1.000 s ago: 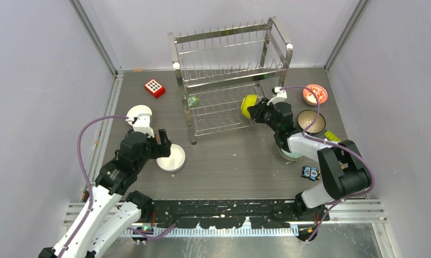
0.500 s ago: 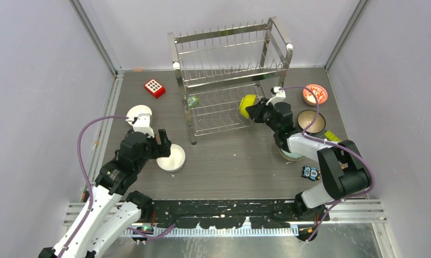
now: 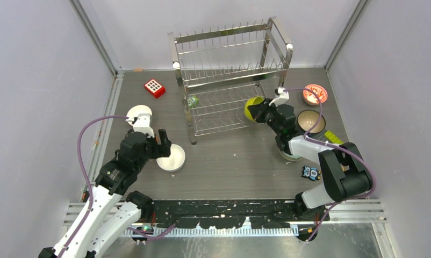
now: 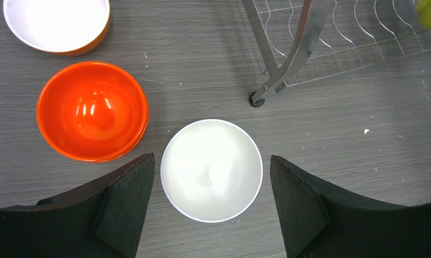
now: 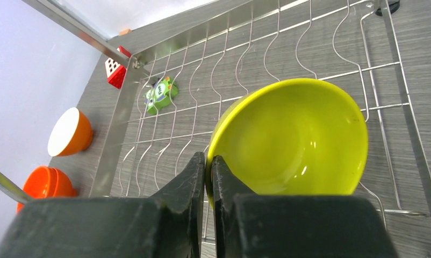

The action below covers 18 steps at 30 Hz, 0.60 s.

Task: Unload the bowls from the dish rack
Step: Pick up the bowl from the dish rack.

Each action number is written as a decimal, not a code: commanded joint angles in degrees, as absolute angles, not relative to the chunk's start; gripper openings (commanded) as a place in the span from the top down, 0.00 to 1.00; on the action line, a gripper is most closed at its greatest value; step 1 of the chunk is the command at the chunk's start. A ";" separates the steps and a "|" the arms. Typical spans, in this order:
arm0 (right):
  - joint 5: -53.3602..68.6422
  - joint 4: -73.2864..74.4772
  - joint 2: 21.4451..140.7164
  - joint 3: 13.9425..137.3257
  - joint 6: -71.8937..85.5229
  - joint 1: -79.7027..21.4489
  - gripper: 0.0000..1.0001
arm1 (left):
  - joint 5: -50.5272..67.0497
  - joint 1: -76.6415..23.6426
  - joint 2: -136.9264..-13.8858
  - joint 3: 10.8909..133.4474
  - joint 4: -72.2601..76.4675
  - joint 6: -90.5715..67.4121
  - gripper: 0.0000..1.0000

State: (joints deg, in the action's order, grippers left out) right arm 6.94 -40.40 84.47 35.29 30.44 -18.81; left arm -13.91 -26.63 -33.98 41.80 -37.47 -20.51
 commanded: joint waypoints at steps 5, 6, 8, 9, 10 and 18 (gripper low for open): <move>6.25 -48.30 81.53 34.98 31.72 -18.80 0.99 | -14.33 -26.89 -33.54 41.48 -35.00 -19.86 0.20; 6.39 -48.83 81.68 34.85 32.16 -18.80 0.99 | -14.33 -26.89 -33.44 41.48 -34.99 -19.86 0.20; 6.62 -50.01 82.10 34.72 33.00 -18.81 0.99 | -14.37 -26.89 -33.40 41.48 -35.05 -19.86 0.20; 6.79 -50.66 82.40 34.72 33.55 -18.76 0.99 | -14.33 -26.89 -33.47 41.48 -35.11 -19.86 0.20; 6.95 -51.35 82.62 34.66 34.09 -18.80 0.99 | -14.33 -26.88 -33.45 41.48 -35.07 -19.86 0.20; 9.61 -58.15 85.37 34.85 39.73 -18.77 0.99 | -14.58 -26.89 -33.49 41.48 -35.15 -19.86 0.21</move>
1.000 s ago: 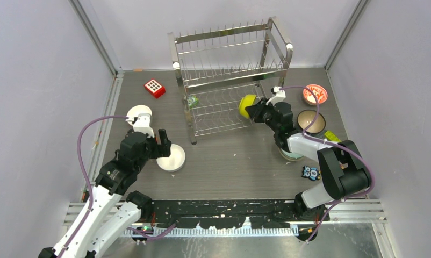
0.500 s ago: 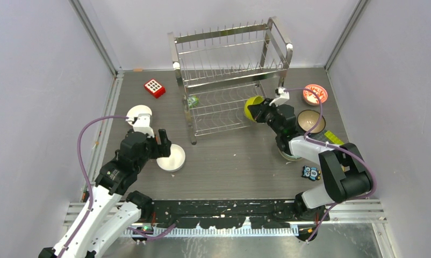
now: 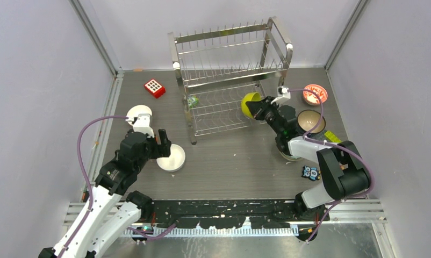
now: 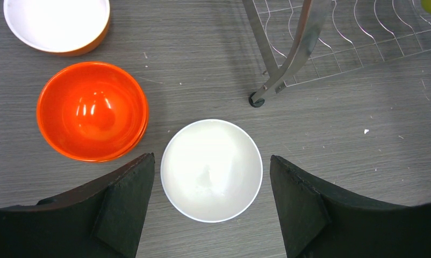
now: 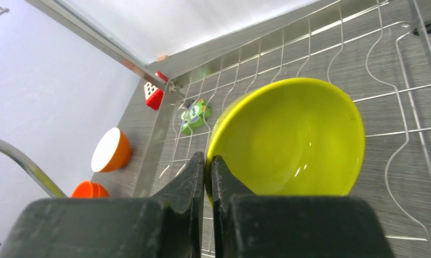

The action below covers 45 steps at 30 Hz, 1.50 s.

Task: Unload the bowls from the dish rack
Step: Pick up the bowl from the dish rack, then place the bowl at the center of the board.

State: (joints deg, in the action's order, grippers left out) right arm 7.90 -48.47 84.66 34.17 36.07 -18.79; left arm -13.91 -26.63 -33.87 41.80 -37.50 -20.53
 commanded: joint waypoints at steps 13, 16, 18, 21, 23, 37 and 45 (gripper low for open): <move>21.31 -61.85 84.81 38.02 46.70 -18.75 0.99 | -14.81 -26.89 -33.78 41.57 -35.16 -19.91 0.21; 23.48 -60.70 83.48 38.07 46.93 -18.81 0.99 | -14.91 -26.89 -33.84 41.57 -35.09 -19.95 0.21; 24.32 -59.93 82.09 37.62 46.93 -18.76 0.99 | -14.94 -26.89 -33.92 41.57 -35.11 -19.95 0.21; 25.52 -58.10 80.13 36.86 46.77 -18.80 0.99 | -15.14 -26.89 -34.16 41.57 -34.98 -19.95 0.21; 26.53 -56.38 78.50 36.12 46.37 -18.86 0.99 | -15.48 -26.89 -34.27 41.58 -34.90 -19.93 0.21; 21.29 -18.59 55.37 36.87 26.25 -32.91 0.99 | -19.30 -26.89 -33.80 42.15 -35.80 -21.57 0.19; 12.05 1.84 45.20 38.99 17.88 -42.66 0.99 | -17.16 -26.89 -32.93 43.05 -36.46 -26.52 0.07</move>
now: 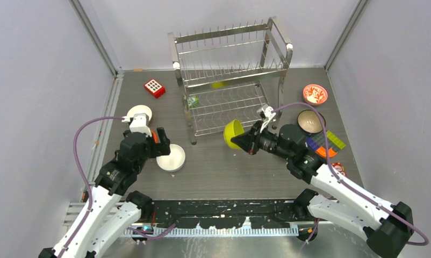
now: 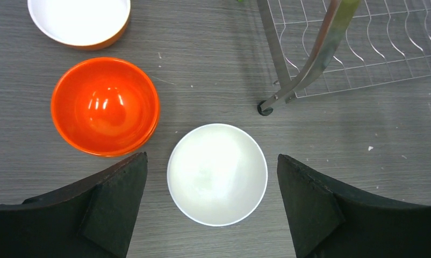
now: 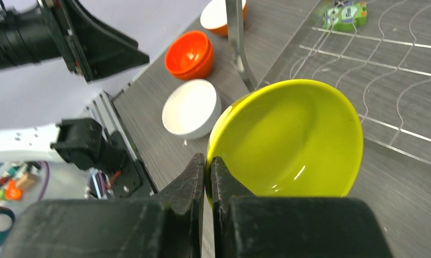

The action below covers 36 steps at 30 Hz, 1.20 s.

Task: Unload the bowls from the dish rack
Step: Place the bowl at the center of the board.

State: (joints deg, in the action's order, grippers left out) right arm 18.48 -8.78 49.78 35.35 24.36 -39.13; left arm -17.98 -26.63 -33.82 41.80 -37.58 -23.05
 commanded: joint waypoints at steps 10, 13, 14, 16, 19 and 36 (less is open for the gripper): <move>1.84 18.16 41.80 45.19 10.45 -51.82 0.99 | -10.39 -26.89 -29.98 42.98 -34.03 -35.61 0.04; -4.40 21.13 43.79 47.63 8.02 -56.32 0.99 | -1.16 -26.89 -30.06 42.88 -32.01 -33.51 0.06; -6.15 21.89 44.63 48.52 7.13 -58.12 0.99 | -0.38 -26.89 -30.54 42.95 -32.17 -32.83 0.08; -10.14 22.94 46.64 49.91 4.86 -61.37 0.99 | -0.27 -26.89 -32.06 43.55 -34.08 -31.90 0.09; -14.68 24.16 49.68 51.84 1.74 -65.82 0.99 | 2.94 -26.87 -32.95 44.11 -36.34 -31.26 0.08; -20.51 27.64 60.65 56.37 -7.16 -75.91 0.99 | -6.09 -44.11 -38.84 49.31 -38.89 -31.23 0.14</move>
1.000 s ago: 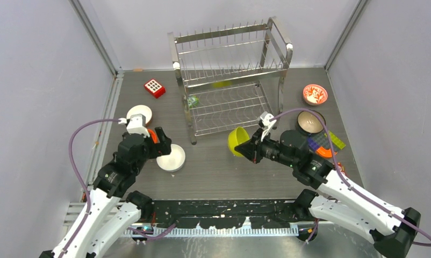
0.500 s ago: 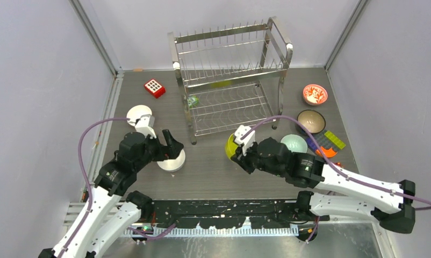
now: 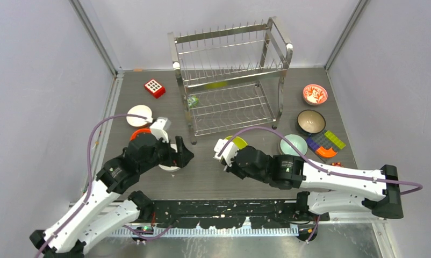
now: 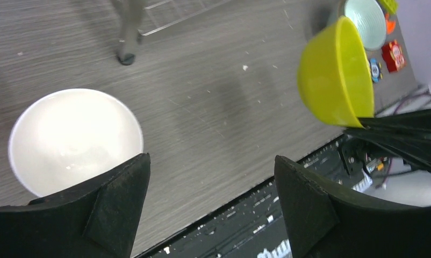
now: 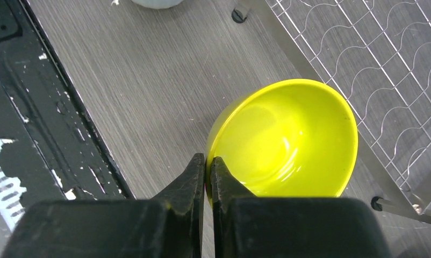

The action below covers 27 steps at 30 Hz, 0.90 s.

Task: Unload the bowls from the dish rack
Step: Place the bowl at the center of the board.

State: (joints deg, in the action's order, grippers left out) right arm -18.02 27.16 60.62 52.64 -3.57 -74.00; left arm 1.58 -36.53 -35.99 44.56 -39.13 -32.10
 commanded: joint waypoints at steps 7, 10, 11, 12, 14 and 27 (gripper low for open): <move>-24.55 33.63 61.79 58.18 -11.06 -82.25 0.99 | -16.93 -58.71 -48.86 55.00 -39.50 -33.24 0.14; -24.70 35.32 61.54 58.07 -11.53 -84.01 0.99 | -18.58 -61.74 -52.25 56.94 -38.61 -33.50 0.14; -24.70 35.59 61.44 57.95 -11.78 -84.43 0.99 | -19.33 -63.20 -53.23 57.62 -38.35 -33.25 0.14; -24.69 35.86 61.28 57.88 -11.98 -84.77 0.99 | -20.30 -64.24 -54.14 58.44 -38.25 -32.96 0.14; -24.77 36.34 61.48 57.83 -12.39 -85.28 0.99 | -21.74 -65.69 -55.68 60.05 -38.27 -32.52 0.14; -24.57 39.48 63.98 60.00 -18.28 -86.74 0.99 | -24.92 -66.49 -62.86 67.12 -43.33 -34.40 0.18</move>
State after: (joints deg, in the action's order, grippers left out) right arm -23.00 39.11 63.29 56.14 -14.33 -86.26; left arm -22.22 -66.32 -59.53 62.28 -40.66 -32.84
